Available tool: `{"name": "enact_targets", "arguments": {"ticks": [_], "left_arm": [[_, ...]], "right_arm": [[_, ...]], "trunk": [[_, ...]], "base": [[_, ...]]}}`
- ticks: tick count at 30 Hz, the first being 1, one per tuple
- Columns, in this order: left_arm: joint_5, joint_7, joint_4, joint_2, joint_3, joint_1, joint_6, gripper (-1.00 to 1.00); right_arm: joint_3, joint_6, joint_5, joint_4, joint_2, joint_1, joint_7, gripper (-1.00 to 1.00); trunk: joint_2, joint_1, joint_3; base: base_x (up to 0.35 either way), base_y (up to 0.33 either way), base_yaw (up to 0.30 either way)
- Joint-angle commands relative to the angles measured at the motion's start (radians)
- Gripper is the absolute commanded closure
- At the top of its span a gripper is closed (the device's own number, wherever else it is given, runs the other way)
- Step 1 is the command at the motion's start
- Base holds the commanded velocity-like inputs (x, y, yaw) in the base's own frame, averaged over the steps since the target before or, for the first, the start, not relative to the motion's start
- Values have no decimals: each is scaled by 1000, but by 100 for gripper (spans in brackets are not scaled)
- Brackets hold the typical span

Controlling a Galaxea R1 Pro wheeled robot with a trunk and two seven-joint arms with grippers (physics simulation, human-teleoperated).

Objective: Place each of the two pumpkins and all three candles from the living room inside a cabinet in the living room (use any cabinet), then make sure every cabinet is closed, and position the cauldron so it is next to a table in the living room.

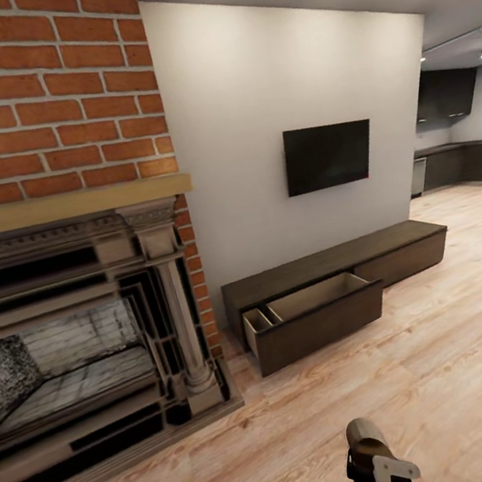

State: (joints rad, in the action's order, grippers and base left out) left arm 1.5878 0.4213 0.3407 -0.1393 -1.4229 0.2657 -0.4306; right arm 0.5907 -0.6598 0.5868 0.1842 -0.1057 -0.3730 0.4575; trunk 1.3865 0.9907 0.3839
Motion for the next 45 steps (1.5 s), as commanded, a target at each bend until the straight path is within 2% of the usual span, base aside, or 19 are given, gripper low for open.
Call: {"name": "enact_targets", "arguments": {"ticks": [1,7,10,14,24,26,27,28,29,31,32,34,36,40,42,45], "left_arm": [[6,-5,-2,1,1,1,-1,100],[7,-23,-10,4,14,1,0,100],[7,-23,-11,5,15,1,-9,100],[6,-21,-12,23,13,1,-11,100],[5,-22,-12,27,13,1,-11,100],[3,-25,-5,45,13,0,-14,100],[-1,-26,1,90,13,45,-12,100],[-9,-25,2,101,13,70,-9,100],[-27,-22,5,114,13,120,-4,100],[-39,-19,14,128,13,185,14,100],[-40,-19,16,130,14,198,21,100],[-43,-18,20,135,14,245,61,100],[-44,-18,23,138,14,276,91,100],[-45,-17,59,140,16,351,127,100],[-45,-17,84,140,16,369,131,100],[-45,-16,164,133,20,393,134,100]], "right_arm": [[11,-1,1,0,0,-1,7,100],[10,-1,-1,-1,1,-1,7,100],[13,-1,-6,-3,23,-1,7,100],[15,-1,-8,-25,46,-1,4,100],[14,-1,0,-27,48,-1,3,100],[10,-2,-3,-21,50,-1,3,100],[7,6,0,-8,64,-11,7,100],[7,8,0,-3,66,-19,8,100],[6,14,1,21,72,-48,11,100],[5,52,1,61,83,-93,13,100],[5,67,1,69,87,-103,12,100],[-3,151,9,106,110,-147,11,100],[-23,217,20,141,126,-176,9,100],[-95,386,36,232,166,-251,7,100],[-111,451,38,248,172,-286,7,100],[-146,580,41,278,174,-346,6,100]], "trunk": [[1,0,1],[1,0,1],[1,0,1],[1,0,1],[1,0,1],[1,0,1],[1,0,1],[1,0,1],[1,0,1],[1,0,1],[1,0,1],[1,0,1],[1,0,1],[1,0,1],[1,0,1],[1,0,1]], "base": [[0,0,-292],[3,-29,-282],[133,-241,-63],[209,-273,-9],[223,-271,0],[229,-259,0],[238,-252,0],[241,-249,0],[245,-246,0],[247,-245,0],[247,-244,0],[247,-244,0],[248,-243,0],[248,-243,0],[251,-242,0],[257,-238,0]]}}
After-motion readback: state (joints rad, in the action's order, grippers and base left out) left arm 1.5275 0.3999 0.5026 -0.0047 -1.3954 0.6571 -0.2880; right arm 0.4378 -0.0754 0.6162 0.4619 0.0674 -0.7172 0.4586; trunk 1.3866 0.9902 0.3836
